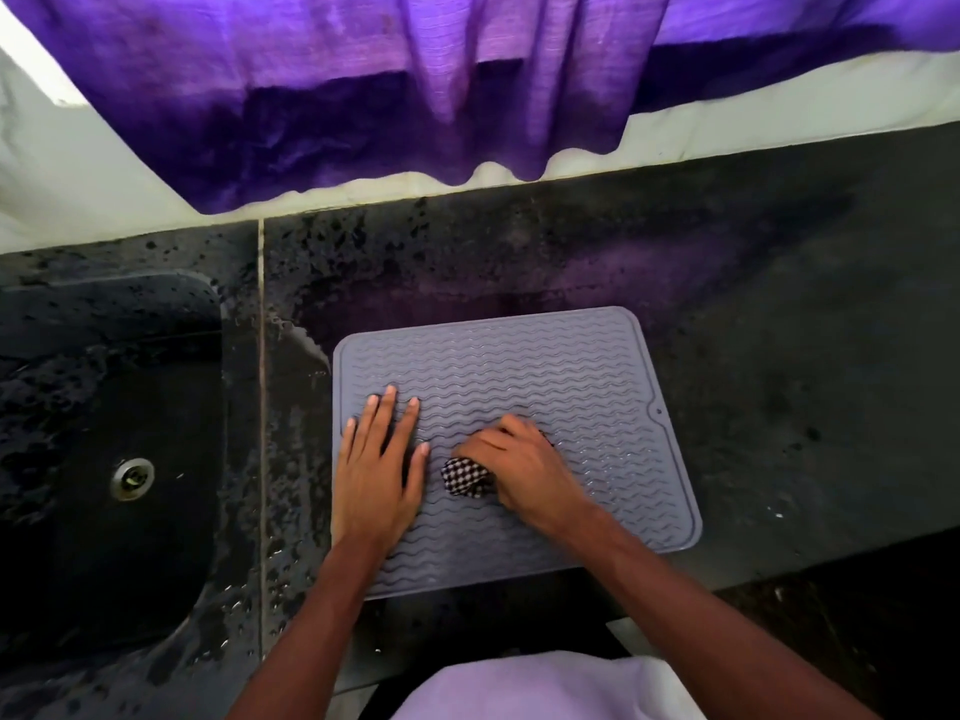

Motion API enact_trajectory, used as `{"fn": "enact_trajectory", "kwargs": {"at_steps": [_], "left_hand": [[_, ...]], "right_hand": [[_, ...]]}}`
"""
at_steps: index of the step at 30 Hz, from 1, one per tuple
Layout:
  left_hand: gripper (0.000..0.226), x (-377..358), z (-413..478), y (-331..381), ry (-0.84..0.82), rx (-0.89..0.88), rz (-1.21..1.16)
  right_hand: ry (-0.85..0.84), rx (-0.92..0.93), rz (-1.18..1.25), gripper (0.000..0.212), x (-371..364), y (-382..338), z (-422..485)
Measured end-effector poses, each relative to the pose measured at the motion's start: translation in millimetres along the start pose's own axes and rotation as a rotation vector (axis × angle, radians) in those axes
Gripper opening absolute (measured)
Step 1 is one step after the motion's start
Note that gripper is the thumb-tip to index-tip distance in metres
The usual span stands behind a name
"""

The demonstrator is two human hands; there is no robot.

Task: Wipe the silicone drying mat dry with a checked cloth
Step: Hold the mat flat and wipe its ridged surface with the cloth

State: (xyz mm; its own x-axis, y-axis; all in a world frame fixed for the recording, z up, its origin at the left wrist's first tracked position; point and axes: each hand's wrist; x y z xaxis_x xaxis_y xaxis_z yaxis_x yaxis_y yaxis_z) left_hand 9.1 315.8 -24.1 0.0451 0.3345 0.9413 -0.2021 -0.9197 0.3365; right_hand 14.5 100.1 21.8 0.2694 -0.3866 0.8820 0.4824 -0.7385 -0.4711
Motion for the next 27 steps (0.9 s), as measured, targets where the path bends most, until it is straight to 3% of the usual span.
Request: {"fn": "enact_trajectory", "kwargs": {"at_steps": [9,19,24,27], "left_hand": [[0.058,4,-1,3,-0.002,0.028,0.012],[0.059,2,-1,5,-0.001,0.044,0.025],[0.059,0,-1,5,-0.002,0.043,0.037],[0.059,0,-1,5,-0.012,0.048,0.036]], "right_hand": [[-0.041,-0.094,0.038,0.047,41,48,-33],[-0.013,-0.344,-0.080,0.050,104,138,-113],[0.203,-0.442,0.032,0.056,105,114,-104],[0.246,-0.283,0.064,0.051,90,73,-74]]}}
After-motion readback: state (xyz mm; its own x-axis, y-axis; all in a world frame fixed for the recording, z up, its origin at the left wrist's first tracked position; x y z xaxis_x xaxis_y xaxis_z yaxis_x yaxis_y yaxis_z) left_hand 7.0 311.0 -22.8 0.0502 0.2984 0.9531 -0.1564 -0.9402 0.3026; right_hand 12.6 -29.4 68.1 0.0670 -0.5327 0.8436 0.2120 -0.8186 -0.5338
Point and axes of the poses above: each hand's wrist, its own z-axis towards the middle knuckle, its own x-axis out of the back of the hand, y = z × x, and after that the axes turned 4 degrees about -y, right-handed
